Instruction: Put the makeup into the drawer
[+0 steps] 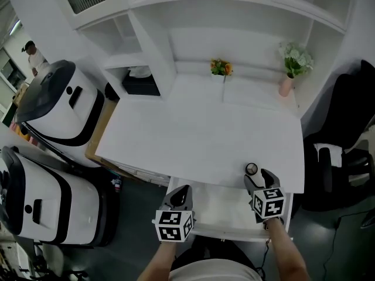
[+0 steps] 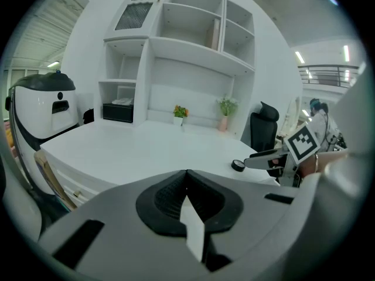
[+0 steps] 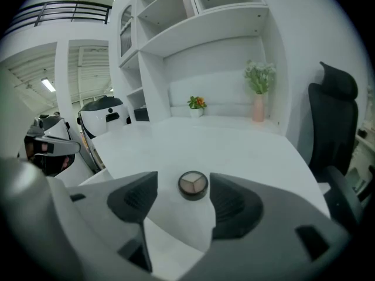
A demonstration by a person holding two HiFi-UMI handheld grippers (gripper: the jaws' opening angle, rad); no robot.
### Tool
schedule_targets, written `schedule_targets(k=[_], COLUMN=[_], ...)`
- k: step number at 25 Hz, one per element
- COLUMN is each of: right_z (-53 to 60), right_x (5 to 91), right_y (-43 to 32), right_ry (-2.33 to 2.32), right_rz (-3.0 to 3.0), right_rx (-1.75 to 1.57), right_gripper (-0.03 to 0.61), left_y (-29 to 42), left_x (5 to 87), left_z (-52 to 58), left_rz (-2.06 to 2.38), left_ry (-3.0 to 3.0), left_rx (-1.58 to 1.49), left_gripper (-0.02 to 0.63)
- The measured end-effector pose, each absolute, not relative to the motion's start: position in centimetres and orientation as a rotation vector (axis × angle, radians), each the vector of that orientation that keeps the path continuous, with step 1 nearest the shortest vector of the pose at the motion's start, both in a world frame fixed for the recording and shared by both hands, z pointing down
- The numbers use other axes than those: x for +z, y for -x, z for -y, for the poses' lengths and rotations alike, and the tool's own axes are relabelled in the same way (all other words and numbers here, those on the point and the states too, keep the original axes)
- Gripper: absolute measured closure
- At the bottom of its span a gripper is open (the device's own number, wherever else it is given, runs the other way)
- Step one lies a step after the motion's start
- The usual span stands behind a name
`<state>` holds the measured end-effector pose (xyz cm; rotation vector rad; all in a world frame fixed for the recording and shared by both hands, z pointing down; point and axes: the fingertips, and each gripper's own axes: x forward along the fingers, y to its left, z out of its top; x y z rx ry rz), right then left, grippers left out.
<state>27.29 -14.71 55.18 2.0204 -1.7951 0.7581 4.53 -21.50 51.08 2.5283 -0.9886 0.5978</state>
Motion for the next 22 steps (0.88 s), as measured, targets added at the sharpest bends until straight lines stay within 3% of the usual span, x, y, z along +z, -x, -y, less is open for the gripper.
schedule_targets(k=[22], right_z=[17.6], right_x=[59.3], right_y=[-28.3], right_ry=[-1.807], right_rz=[1.742], right_rx=[0.776], right_gripper=[0.314], left_y=[-3.2], left_x=[52.2], left_z=[23.0], left_rz=[1.086], left_ry=[-2.445], left_rx=[0.621], left_gripper=[0.614])
